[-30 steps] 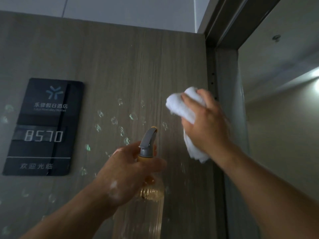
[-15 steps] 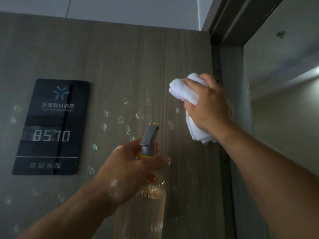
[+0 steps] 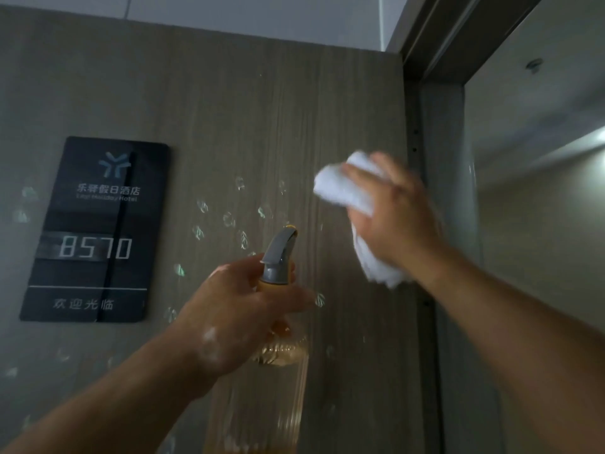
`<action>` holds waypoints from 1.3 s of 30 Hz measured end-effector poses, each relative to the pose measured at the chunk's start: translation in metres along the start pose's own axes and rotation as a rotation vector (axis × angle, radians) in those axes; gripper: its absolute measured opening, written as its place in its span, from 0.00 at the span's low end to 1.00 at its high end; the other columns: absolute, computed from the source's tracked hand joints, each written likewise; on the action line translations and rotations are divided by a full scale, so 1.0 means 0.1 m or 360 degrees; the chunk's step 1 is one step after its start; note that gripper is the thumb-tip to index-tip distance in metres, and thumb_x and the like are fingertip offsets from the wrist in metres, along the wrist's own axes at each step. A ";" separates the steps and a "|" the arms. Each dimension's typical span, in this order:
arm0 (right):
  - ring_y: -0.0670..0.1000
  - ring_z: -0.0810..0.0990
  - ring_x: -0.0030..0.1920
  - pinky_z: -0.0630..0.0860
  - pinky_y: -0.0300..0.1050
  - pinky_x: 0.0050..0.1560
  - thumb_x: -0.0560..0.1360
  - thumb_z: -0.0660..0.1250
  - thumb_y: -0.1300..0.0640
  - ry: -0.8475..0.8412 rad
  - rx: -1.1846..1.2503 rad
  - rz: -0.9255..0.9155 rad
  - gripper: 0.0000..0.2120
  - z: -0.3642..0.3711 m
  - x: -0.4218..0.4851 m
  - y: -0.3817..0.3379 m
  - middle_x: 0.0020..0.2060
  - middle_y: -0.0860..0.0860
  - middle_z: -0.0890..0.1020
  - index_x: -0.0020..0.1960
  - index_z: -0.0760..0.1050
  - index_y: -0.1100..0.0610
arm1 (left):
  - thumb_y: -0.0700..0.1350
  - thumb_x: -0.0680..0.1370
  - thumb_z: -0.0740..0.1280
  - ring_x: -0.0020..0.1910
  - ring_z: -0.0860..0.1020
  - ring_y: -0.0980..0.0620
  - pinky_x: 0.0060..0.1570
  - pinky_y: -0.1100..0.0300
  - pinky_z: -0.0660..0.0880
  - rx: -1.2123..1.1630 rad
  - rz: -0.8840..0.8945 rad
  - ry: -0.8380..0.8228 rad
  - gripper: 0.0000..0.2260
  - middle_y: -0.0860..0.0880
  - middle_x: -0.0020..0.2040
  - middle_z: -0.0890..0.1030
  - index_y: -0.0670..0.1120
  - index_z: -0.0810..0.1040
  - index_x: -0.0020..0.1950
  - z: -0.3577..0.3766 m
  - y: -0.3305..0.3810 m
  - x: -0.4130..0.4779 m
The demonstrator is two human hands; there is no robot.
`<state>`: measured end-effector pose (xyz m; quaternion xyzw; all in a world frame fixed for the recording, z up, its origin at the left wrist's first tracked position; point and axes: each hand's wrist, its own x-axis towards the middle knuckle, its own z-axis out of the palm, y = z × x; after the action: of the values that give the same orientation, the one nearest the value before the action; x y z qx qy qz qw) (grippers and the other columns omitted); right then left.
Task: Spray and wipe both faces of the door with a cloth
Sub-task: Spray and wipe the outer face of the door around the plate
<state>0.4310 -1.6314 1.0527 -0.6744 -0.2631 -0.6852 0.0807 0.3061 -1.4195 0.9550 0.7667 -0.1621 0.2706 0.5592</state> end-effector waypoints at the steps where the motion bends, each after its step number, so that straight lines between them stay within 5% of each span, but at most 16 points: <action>1: 0.59 0.75 0.64 0.77 0.61 0.62 0.74 0.61 0.47 0.0039 0.0000 0.0086 0.27 0.01 0.18 0.05 0.71 0.47 0.71 0.73 0.71 0.41 | 0.51 0.67 0.78 0.38 0.87 0.48 0.50 0.41 0.83 0.0019 -0.0003 -0.0016 0.15 0.47 0.42 0.87 0.53 0.84 0.53 -0.01 -0.01 0.01; 4: 0.59 0.75 0.62 0.77 0.62 0.59 0.75 0.63 0.50 0.0096 -0.0044 0.0172 0.25 0.01 0.29 -0.01 0.69 0.47 0.71 0.72 0.71 0.42 | 0.51 0.69 0.77 0.40 0.87 0.47 0.51 0.41 0.83 0.0038 -0.0001 -0.0007 0.13 0.47 0.43 0.87 0.53 0.84 0.52 -0.06 -0.05 0.03; 8: 0.57 0.74 0.63 0.78 0.56 0.57 0.74 0.69 0.56 -0.0051 -0.0023 -0.0091 0.28 -0.03 -0.50 -0.34 0.72 0.49 0.69 0.72 0.70 0.42 | 0.49 0.72 0.76 0.38 0.86 0.50 0.46 0.49 0.84 0.0043 0.0007 -0.0016 0.11 0.51 0.41 0.87 0.54 0.83 0.53 -0.10 -0.08 0.00; 13: 0.54 0.73 0.60 0.82 0.55 0.48 0.76 0.61 0.44 -0.0158 0.0023 -0.0345 0.27 -0.03 -0.87 -0.38 0.73 0.51 0.69 0.75 0.68 0.44 | 0.48 0.72 0.76 0.41 0.86 0.47 0.48 0.45 0.84 0.0036 -0.0009 -0.0046 0.07 0.49 0.40 0.87 0.54 0.84 0.49 -0.14 -0.10 -0.04; 17: 0.57 0.75 0.65 0.78 0.57 0.62 0.74 0.67 0.53 0.0016 0.0084 -0.0067 0.27 0.05 -0.09 -0.20 0.71 0.47 0.71 0.72 0.72 0.42 | 0.47 0.72 0.76 0.38 0.86 0.49 0.48 0.45 0.84 0.0015 -0.0013 0.0004 0.11 0.47 0.43 0.87 0.53 0.83 0.53 -0.14 -0.07 0.00; 21: 0.56 0.75 0.64 0.79 0.60 0.58 0.74 0.63 0.48 0.0104 0.0000 0.0147 0.24 0.09 0.37 -0.16 0.67 0.45 0.71 0.71 0.72 0.42 | 0.47 0.72 0.76 0.41 0.87 0.47 0.50 0.43 0.84 0.0007 0.0006 0.0008 0.12 0.48 0.42 0.87 0.52 0.82 0.55 -0.17 -0.03 0.03; 27: 0.57 0.71 0.64 0.77 0.55 0.55 0.78 0.55 0.34 -0.0066 -0.0184 0.0123 0.32 0.06 -0.36 -0.54 0.75 0.52 0.64 0.78 0.64 0.46 | 0.47 0.73 0.76 0.43 0.86 0.45 0.51 0.43 0.84 0.0023 0.0031 0.0004 0.10 0.48 0.43 0.87 0.51 0.83 0.54 -0.25 0.00 0.02; 32: 0.57 0.71 0.62 0.79 0.56 0.49 0.82 0.56 0.39 -0.0013 -0.0235 0.0089 0.25 0.05 -0.50 -0.57 0.75 0.52 0.65 0.76 0.66 0.46 | 0.48 0.73 0.76 0.43 0.86 0.46 0.49 0.47 0.84 0.0031 0.0048 0.0010 0.12 0.46 0.46 0.86 0.51 0.82 0.56 -0.29 0.05 0.01; 39: 0.60 0.69 0.67 0.76 0.57 0.58 0.81 0.61 0.42 0.0160 -0.0146 0.0357 0.23 0.07 0.41 -0.41 0.72 0.52 0.66 0.75 0.68 0.46 | 0.48 0.73 0.75 0.41 0.86 0.50 0.44 0.55 0.83 0.0051 0.0096 0.0050 0.11 0.48 0.45 0.86 0.52 0.81 0.54 -0.34 0.07 0.06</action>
<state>0.4149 -1.5829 1.0810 -0.6675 -0.1501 -0.7160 0.1389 0.2989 -1.3892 0.9718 0.7659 -0.1720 0.3018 0.5410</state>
